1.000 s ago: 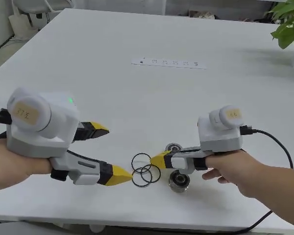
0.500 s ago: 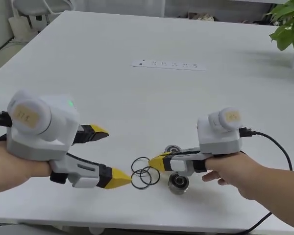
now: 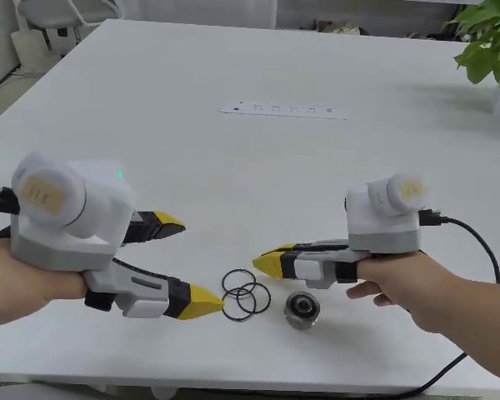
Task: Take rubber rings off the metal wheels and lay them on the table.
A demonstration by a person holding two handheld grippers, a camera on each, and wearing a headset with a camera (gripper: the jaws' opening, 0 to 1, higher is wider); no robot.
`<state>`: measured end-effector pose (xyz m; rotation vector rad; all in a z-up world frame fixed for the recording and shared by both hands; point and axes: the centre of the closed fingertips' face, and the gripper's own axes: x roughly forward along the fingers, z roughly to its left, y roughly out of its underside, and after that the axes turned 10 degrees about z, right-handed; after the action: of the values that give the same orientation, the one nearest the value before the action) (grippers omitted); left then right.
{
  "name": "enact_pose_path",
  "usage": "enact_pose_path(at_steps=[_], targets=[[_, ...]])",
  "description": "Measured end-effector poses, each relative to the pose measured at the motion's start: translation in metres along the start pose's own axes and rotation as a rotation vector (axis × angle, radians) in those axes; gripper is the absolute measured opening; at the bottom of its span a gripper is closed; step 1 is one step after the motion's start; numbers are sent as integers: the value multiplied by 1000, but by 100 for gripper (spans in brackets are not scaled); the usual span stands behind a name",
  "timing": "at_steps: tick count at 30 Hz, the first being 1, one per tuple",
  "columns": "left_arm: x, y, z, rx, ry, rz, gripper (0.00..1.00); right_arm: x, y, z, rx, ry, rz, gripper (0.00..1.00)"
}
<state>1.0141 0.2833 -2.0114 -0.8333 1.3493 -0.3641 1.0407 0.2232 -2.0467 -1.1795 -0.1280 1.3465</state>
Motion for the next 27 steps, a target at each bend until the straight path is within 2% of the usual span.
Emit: enact_pose_path(at_steps=[11, 19, 27], targets=[[3, -7, 2, 12, 4, -2, 67, -21, -16, -9, -1, 26, -86, 11], [8, -15, 4, 23, 11, 1, 65, -35, -20, -21, 4, 62, -120, 12], [17, -23, 8, 30, 14, 2, 65, -44, -16, -27, -6, 98, -129, 13]])
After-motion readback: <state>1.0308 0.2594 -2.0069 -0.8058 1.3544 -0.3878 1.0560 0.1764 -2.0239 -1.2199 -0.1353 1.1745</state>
